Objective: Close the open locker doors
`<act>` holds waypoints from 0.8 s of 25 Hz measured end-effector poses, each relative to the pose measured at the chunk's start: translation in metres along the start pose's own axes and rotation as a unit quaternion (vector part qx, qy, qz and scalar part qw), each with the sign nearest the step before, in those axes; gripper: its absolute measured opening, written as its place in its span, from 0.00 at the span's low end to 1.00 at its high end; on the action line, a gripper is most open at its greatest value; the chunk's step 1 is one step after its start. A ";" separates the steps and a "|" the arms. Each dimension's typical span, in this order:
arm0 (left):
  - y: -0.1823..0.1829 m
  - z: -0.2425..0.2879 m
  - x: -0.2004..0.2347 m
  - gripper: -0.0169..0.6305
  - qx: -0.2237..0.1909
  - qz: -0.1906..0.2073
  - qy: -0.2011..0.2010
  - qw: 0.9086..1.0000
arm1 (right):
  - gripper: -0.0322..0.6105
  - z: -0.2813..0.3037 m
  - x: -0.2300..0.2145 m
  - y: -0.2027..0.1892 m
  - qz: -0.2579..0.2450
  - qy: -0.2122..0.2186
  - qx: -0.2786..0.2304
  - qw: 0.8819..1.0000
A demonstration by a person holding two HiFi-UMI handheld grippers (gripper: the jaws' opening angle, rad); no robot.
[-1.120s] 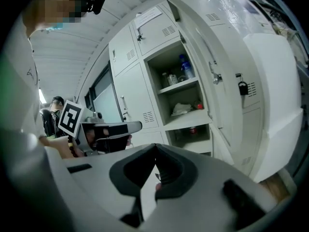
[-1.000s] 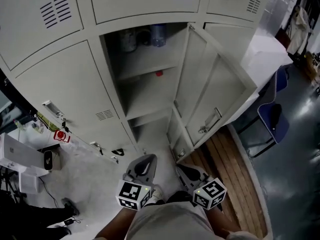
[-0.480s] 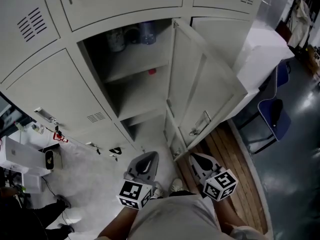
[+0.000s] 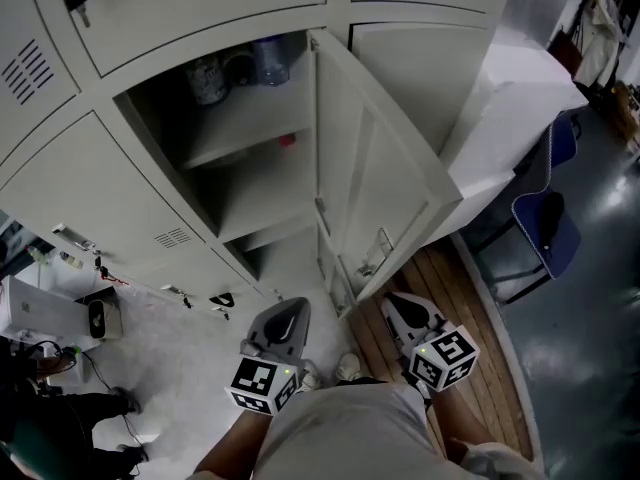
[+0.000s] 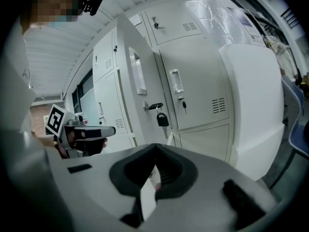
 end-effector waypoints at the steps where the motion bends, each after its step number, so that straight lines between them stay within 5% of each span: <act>1: 0.000 0.002 -0.001 0.05 0.000 0.000 0.001 1.000 | 0.09 0.001 -0.003 0.000 0.001 0.003 0.000 1.000; 20: -0.007 -0.004 0.003 0.05 -0.005 -0.023 0.098 0.995 | 0.09 0.030 -0.013 0.002 -0.019 0.093 0.017 0.995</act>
Point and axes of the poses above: the fingertips, and each gripper's own axes: z forward along the fingers, x to its left, y out of its top, the point moved 2 cm from there along -z, backward along the fingers
